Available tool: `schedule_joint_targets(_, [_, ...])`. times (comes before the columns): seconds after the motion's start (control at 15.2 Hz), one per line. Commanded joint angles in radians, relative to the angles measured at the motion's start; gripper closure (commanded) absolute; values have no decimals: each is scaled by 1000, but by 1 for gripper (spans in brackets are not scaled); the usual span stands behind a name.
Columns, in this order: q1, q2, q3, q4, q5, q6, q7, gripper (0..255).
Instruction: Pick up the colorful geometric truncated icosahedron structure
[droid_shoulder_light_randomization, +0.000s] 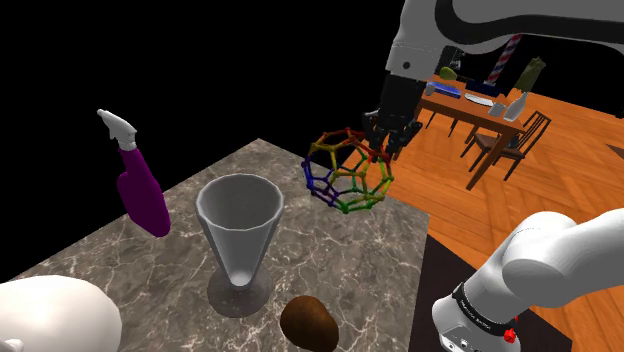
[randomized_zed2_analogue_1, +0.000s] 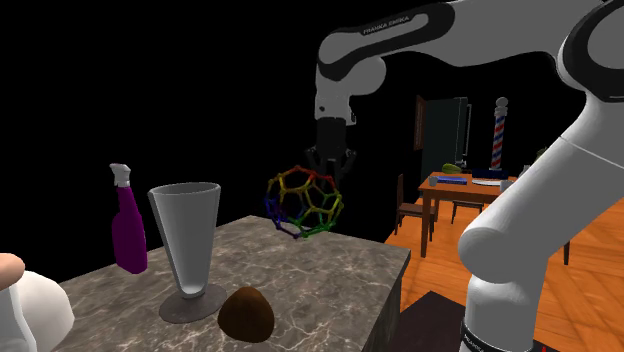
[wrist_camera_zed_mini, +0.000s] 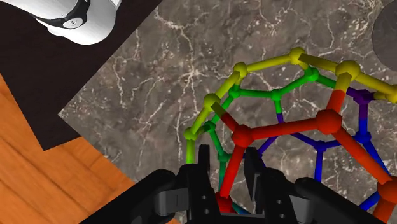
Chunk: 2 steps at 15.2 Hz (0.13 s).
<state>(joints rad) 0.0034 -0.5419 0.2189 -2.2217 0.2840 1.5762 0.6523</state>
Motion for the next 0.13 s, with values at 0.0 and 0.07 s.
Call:
schedule_joint_targets(0.0, [-1, 3, -3, 19, -2, -15, 2, 255])
schedule_joint_targets(0.07, [-1, 3, -3, 19, -2, -15, 2, 255])
